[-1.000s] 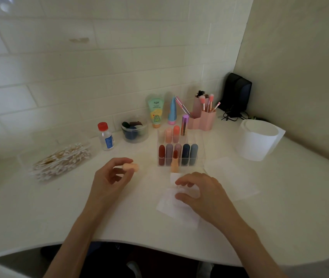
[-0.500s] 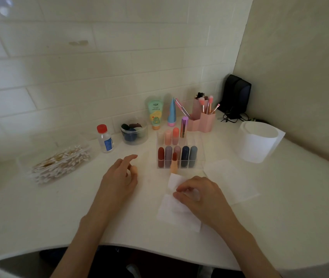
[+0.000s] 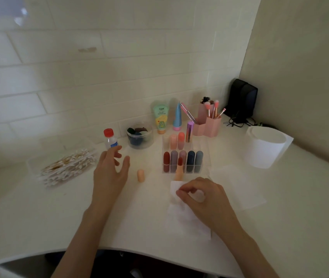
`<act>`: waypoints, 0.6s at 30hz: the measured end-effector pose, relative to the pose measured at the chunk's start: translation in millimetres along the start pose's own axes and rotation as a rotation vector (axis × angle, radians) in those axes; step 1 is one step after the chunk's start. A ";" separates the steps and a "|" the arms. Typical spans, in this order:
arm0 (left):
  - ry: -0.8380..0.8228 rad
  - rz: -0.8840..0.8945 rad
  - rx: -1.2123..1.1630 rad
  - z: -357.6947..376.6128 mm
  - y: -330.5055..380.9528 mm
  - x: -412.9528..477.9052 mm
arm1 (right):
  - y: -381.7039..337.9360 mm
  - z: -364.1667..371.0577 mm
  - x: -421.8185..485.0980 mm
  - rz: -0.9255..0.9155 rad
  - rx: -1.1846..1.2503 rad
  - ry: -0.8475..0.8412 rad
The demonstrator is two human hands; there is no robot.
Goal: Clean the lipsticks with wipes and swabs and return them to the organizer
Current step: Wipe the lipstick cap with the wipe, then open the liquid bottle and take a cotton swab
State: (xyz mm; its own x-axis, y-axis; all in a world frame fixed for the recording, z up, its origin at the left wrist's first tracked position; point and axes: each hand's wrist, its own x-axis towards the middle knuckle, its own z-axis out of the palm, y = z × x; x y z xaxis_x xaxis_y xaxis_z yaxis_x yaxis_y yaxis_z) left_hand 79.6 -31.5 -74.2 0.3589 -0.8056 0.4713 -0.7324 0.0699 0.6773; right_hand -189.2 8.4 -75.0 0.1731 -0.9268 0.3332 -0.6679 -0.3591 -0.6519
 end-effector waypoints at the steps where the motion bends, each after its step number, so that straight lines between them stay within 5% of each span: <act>1: 0.044 -0.014 -0.018 -0.6 -2.3 7.8 | -0.6 0.9 0.4 -0.004 0.014 0.013; 7: 0.218 -0.045 0.254 -0.4 -19.4 53.0 | -4.8 0.3 2.0 -0.043 0.080 0.089; 11: 0.106 -0.142 0.495 7.2 -14.6 74.4 | -12.5 0.9 0.2 -0.046 0.099 0.082; 18: 0.081 -0.164 0.546 16.6 -15.8 93.6 | -20.3 3.5 -4.7 -0.061 0.160 0.088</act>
State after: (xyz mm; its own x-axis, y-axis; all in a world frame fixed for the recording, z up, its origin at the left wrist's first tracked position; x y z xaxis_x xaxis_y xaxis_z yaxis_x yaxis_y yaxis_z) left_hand 115.2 -117.8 -50.2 0.5202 -0.7314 0.4410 -0.8484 -0.3831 0.3654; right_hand -173.8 19.6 -65.8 0.1408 -0.8923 0.4289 -0.5335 -0.4333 -0.7264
